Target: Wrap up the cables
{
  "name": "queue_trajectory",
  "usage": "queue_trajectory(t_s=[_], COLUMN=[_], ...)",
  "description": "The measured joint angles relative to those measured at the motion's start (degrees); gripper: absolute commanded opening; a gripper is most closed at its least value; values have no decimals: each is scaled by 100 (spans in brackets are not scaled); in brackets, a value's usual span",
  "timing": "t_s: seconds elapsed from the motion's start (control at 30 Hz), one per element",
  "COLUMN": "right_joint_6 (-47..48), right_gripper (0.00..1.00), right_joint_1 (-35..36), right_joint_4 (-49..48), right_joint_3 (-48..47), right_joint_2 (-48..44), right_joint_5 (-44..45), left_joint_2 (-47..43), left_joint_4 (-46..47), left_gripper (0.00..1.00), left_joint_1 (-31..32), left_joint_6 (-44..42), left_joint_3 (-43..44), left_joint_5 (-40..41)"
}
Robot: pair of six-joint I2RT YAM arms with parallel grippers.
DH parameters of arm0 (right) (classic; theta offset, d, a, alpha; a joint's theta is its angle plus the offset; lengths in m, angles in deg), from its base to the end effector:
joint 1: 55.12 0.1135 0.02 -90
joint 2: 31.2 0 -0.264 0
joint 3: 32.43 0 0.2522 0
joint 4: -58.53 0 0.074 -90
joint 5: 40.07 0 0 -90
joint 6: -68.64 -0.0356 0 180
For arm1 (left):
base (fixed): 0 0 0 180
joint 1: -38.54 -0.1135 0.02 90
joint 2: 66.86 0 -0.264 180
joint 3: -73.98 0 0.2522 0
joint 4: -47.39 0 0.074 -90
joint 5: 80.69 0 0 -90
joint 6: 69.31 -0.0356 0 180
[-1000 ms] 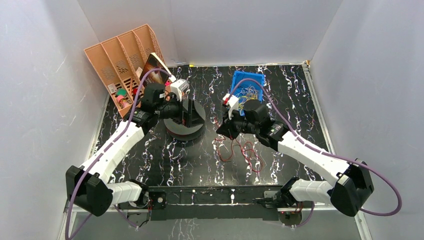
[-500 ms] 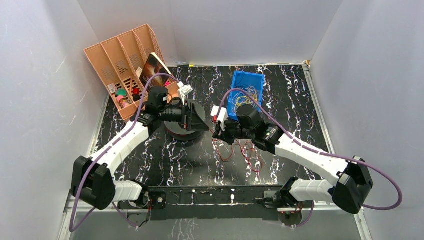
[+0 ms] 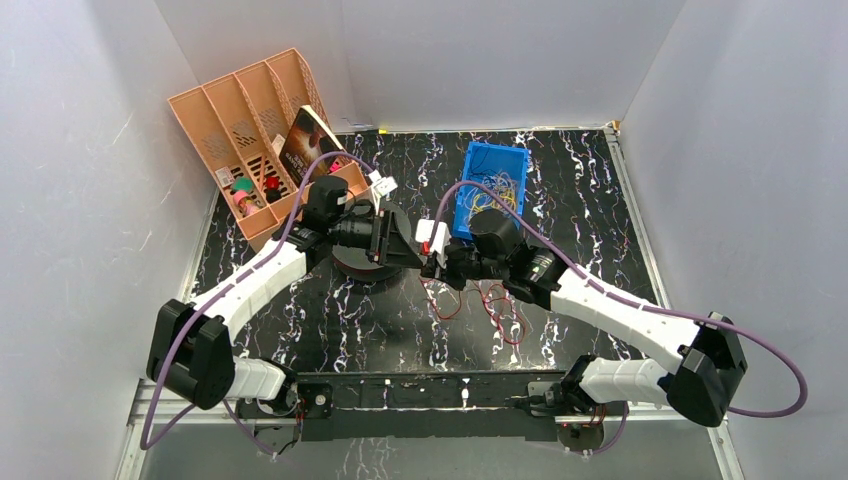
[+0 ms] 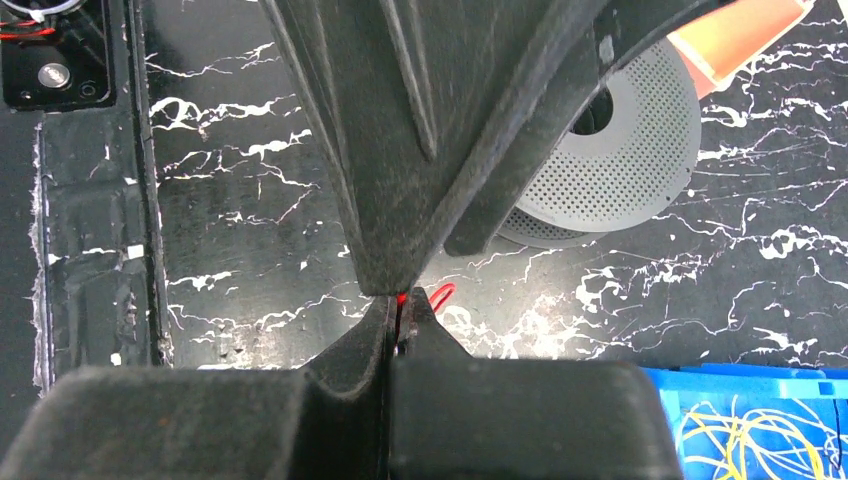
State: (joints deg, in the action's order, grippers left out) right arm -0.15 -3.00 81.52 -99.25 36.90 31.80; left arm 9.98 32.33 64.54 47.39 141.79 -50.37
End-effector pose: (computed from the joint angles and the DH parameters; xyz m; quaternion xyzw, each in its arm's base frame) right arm 0.1582 0.2215 0.3085 -0.5639 0.6143 0.2704 0.4812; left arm 0.2498 -0.1560 0.2934 0.2662 0.7295 -0.5836 0.2375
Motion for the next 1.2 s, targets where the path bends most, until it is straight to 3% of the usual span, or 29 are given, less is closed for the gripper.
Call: queue_trajectory(t_s=[0.4,0.53,0.73,0.9,1.2], right_joint_6=[66,63,35,-63,-479], right_gripper=[0,0,0,24,51], right_joint_1=[170,170,192,201,201], right_joint_4=[50,79,127,133,-234], right_joint_3=[-85,-85,-85,-76,485], right_joint_2=[61,61,52,-24,-1060], right_joint_5=[114,177,317,415,433], left_joint_2=[33,33,33,22,-518], left_joint_4=[-4,-4,-2,-2,20], left_gripper=[20,0,0,0,0], left_joint_1=[48,48,55,61,72], left_joint_6=[7,-4,-13,-7,345], left_joint_3=[0,0,0,0,39], left_joint_5=[-76,-83,-118,-116,334])
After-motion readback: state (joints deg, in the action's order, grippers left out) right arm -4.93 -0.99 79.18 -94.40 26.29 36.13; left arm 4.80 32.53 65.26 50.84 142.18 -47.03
